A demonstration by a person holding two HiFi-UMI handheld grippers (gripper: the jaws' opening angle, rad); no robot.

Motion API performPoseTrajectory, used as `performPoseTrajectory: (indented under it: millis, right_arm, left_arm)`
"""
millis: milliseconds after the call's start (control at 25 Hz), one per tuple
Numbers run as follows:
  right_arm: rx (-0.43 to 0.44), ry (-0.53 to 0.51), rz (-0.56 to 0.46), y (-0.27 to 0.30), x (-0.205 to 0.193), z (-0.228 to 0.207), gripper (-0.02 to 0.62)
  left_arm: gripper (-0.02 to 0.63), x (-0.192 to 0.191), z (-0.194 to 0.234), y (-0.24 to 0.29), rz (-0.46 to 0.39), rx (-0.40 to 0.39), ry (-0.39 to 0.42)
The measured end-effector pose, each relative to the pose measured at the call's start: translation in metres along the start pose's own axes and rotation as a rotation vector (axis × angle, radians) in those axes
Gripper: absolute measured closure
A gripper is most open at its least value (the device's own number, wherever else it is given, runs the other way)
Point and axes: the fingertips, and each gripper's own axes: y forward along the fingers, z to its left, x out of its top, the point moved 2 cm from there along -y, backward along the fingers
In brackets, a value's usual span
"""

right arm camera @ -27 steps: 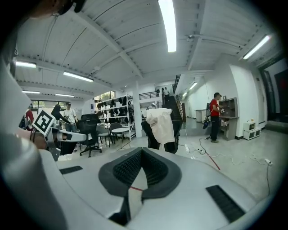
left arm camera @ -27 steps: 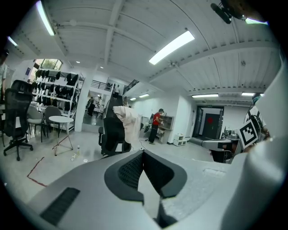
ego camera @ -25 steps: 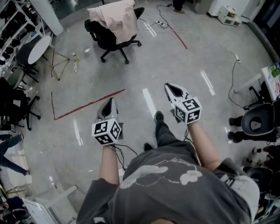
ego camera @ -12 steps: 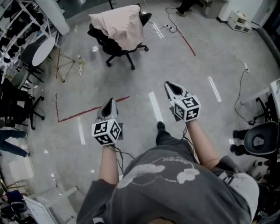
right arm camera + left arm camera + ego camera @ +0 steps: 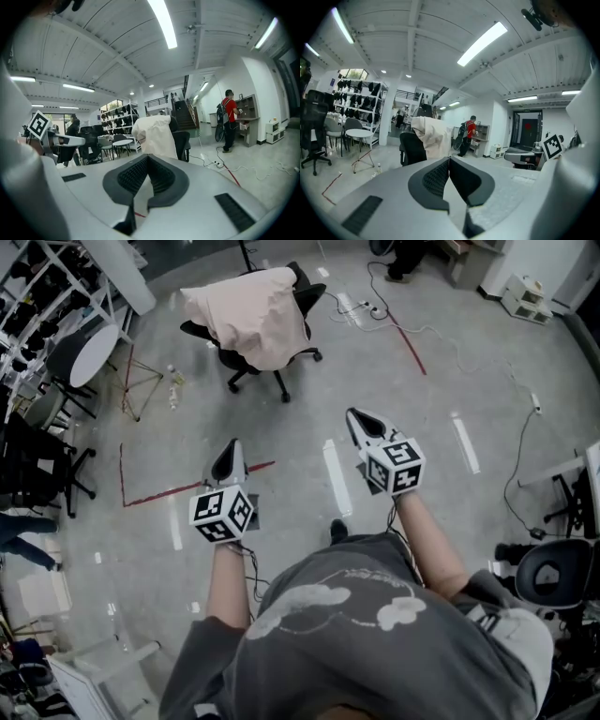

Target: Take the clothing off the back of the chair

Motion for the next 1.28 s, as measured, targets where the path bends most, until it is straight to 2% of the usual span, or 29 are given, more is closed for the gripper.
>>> performPoseTrajectory:
  millis: [40,80,120,160,320,480,640,880,1280]
  right_arm:
    - [0.005,0.0,-0.001,0.004,0.002,-0.008,0.601]
    - [0.011,0.0,-0.002,0.009,0.004,-0.016,0.601]
    - [0.017,-0.002,-0.001,0.013,0.006,-0.024,0.601]
    - [0.023,-0.003,-0.001,0.016,0.008,-0.031,0.601]
    - [0.048,-0.004,-0.001,0.025,0.014,-0.055,0.601]
    - [0.054,0.025,0.003,0.032,0.01,-0.072,0.601]
    - [0.058,0.047,0.02,0.036,0.002,-0.08,0.601]
    - [0.048,0.048,0.037,0.048,-0.002,-0.094,0.601]
    - [0.0,0.051,0.037,0.092,0.017,-0.134,0.601]
  left_arm:
    - [0.606,0.004,-0.002,0.009,-0.01,-0.002,-0.01]
    - [0.573,0.008,-0.005,0.018,-0.018,-0.007,-0.023]
    - [0.493,0.011,-0.008,0.027,-0.024,-0.013,-0.034]
    - [0.447,0.014,-0.011,0.035,-0.03,-0.015,-0.042]
    - [0.337,0.021,-0.021,0.057,-0.051,0.009,-0.044]
    - [0.258,0.014,-0.03,0.072,-0.027,-0.016,-0.084]
    - [0.156,0.011,-0.024,0.084,0.004,0.035,-0.065]
    - [0.129,0.017,-0.006,0.116,0.016,0.077,-0.047]
    - [0.104,0.044,0.014,0.182,-0.011,0.04,-0.073]
